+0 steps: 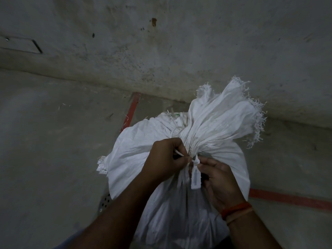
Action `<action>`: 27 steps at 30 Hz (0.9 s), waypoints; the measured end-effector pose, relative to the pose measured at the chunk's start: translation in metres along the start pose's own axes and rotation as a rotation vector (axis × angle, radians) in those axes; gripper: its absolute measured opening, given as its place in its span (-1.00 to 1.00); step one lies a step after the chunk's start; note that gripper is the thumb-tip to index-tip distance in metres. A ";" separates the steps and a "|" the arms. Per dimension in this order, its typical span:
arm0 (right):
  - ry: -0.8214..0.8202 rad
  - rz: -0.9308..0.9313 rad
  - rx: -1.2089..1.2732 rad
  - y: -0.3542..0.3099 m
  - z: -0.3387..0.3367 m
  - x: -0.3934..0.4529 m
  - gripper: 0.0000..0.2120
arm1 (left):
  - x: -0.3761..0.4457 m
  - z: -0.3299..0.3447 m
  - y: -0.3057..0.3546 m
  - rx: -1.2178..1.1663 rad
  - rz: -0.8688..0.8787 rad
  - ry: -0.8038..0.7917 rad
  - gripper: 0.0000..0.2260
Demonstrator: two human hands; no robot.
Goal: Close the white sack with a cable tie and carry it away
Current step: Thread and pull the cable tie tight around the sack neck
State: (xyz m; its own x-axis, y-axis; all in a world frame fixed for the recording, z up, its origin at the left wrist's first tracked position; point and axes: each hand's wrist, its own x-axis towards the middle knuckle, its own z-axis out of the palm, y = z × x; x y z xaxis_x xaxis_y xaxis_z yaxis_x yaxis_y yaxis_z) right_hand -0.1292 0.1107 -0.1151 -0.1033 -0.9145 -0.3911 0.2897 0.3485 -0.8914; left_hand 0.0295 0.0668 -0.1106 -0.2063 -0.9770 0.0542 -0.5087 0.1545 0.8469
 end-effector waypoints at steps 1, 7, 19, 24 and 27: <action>-0.004 -0.003 -0.007 -0.001 0.000 0.000 -0.57 | 0.000 0.000 0.000 -0.008 0.008 -0.017 -0.86; -0.046 -0.035 -0.082 -0.003 0.001 -0.005 -0.71 | -0.003 0.008 0.000 -0.005 0.044 -0.051 -0.92; -0.003 -0.051 -0.134 -0.002 0.001 -0.001 -0.67 | 0.002 0.011 0.003 0.231 0.145 -0.207 -0.81; -0.021 -0.085 -0.110 -0.007 0.000 -0.002 -0.66 | 0.001 0.020 0.003 0.234 0.152 -0.194 -0.71; -0.094 -0.083 -0.020 -0.013 0.002 -0.005 -0.59 | 0.000 0.020 0.004 0.101 0.104 -0.122 -0.68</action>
State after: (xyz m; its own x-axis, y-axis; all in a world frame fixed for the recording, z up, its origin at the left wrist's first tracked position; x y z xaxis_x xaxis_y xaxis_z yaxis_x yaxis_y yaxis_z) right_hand -0.1302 0.1105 -0.1008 -0.0359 -0.9552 -0.2938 0.2646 0.2744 -0.9245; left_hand 0.0107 0.0699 -0.1176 -0.3592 -0.9307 0.0690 -0.5597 0.2740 0.7821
